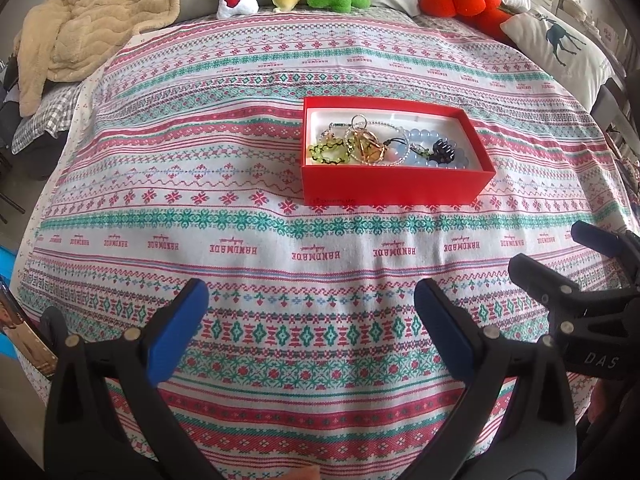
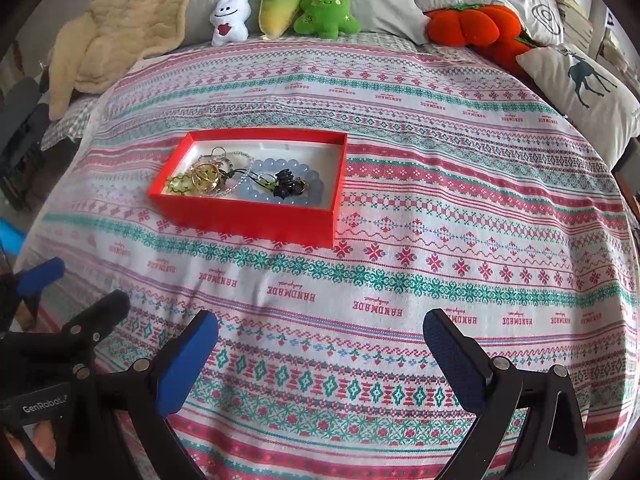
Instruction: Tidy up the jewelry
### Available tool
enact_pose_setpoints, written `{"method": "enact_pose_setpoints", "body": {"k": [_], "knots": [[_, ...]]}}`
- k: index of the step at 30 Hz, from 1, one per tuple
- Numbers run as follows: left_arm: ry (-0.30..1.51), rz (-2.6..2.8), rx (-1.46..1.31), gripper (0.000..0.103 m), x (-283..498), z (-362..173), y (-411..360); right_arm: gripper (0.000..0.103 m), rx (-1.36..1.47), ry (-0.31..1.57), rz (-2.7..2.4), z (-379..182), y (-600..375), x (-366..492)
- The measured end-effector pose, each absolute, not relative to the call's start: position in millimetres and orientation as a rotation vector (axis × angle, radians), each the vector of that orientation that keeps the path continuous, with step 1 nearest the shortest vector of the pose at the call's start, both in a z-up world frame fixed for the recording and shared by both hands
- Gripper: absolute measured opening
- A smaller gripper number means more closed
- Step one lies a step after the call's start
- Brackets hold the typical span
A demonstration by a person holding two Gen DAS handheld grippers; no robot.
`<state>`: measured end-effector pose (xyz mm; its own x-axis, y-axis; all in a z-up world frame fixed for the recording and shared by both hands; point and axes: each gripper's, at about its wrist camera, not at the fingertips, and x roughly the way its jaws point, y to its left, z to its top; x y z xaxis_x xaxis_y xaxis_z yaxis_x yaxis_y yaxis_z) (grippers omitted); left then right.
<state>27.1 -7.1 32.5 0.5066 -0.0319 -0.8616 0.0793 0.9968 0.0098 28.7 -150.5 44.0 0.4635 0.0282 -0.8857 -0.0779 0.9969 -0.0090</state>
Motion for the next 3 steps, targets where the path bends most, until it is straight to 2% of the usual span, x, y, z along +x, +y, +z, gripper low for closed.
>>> {"method": "enact_pose_setpoints", "body": {"k": [3], "knots": [[1.035,-0.056,0.051,0.102,26.4,30.5,-5.4,0.103,-0.058,1.087,0.064,42.2,-149.2,27.2]]}}
